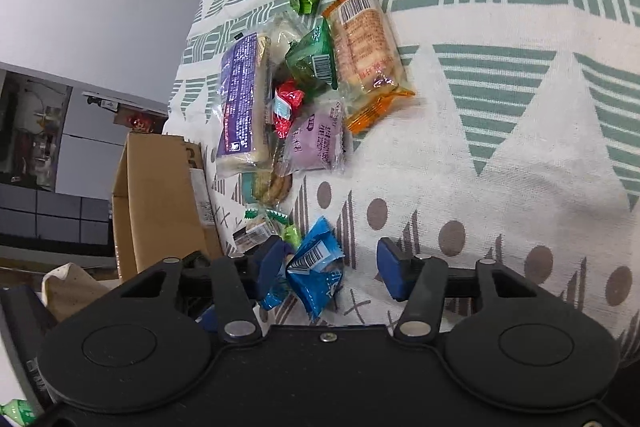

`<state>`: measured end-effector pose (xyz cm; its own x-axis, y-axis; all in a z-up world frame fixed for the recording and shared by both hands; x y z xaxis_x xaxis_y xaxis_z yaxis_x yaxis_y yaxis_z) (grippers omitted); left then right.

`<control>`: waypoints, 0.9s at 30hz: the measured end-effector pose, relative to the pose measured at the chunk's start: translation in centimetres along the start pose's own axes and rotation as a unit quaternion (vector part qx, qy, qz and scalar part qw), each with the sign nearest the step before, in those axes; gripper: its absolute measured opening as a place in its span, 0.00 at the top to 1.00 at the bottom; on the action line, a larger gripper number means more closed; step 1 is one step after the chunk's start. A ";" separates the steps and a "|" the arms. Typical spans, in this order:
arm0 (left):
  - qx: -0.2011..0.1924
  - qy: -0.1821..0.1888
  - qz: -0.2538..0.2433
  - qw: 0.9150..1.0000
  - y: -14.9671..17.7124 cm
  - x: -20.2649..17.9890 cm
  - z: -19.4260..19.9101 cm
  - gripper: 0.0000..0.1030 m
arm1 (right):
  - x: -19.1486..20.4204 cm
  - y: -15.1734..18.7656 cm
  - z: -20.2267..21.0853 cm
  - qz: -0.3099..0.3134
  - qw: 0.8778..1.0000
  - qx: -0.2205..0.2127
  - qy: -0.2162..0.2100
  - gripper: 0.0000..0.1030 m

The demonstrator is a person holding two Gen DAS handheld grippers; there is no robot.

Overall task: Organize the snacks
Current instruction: 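Grasp blue candy packets with the left tool while the right tool grasps a blue wrapped candy, then carry both blue candies into the cardboard box and open both tools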

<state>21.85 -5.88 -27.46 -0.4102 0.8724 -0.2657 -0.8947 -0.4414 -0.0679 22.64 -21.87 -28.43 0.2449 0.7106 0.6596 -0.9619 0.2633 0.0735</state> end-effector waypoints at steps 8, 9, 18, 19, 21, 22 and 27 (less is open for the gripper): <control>-0.008 0.018 0.029 0.999 -0.1 0.0 0.2 0.74 | 0.5 0.0 -0.9 0.009 1.000 0.019 -0.017 0.49; -0.011 0.019 0.029 0.999 -0.2 0.1 0.5 0.74 | 0.7 0.0 -1.1 0.011 1.000 0.021 -0.018 0.49; -0.040 0.016 0.034 0.998 -0.5 1.3 3.2 0.74 | 1.5 0.4 -2.2 0.032 0.999 0.032 -0.004 0.49; -0.042 0.016 0.035 0.998 -0.4 1.5 3.4 0.74 | 1.6 0.4 -2.3 0.034 0.999 0.031 -0.002 0.49; -0.045 0.016 0.039 0.998 -0.3 2.0 3.9 0.74 | 1.9 0.5 -2.6 0.041 0.999 0.032 0.008 0.50; -0.046 0.017 0.041 0.998 -0.3 2.2 4.1 0.74 | 2.0 0.5 -2.8 0.047 0.998 0.031 0.013 0.51; -0.059 0.020 0.045 0.997 0.0 3.2 5.7 0.74 | 2.0 0.7 -3.6 0.057 0.997 0.035 0.033 0.70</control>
<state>19.55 -1.88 -22.82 -0.4790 0.8200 -0.3134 -0.8267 -0.5414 -0.1530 22.89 -17.87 -29.74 0.1381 0.7749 0.6168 -0.9896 0.1338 0.0534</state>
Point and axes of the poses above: each gripper's, at about its wrist camera, not at the fingertips, and z roughly against the way its jaws point, x to its left, y to its underside, the point moved 9 cm from there along -z, roughly the way its jaws point, and after that the axes turned 14 degrees about x, right-handed, at the moved point
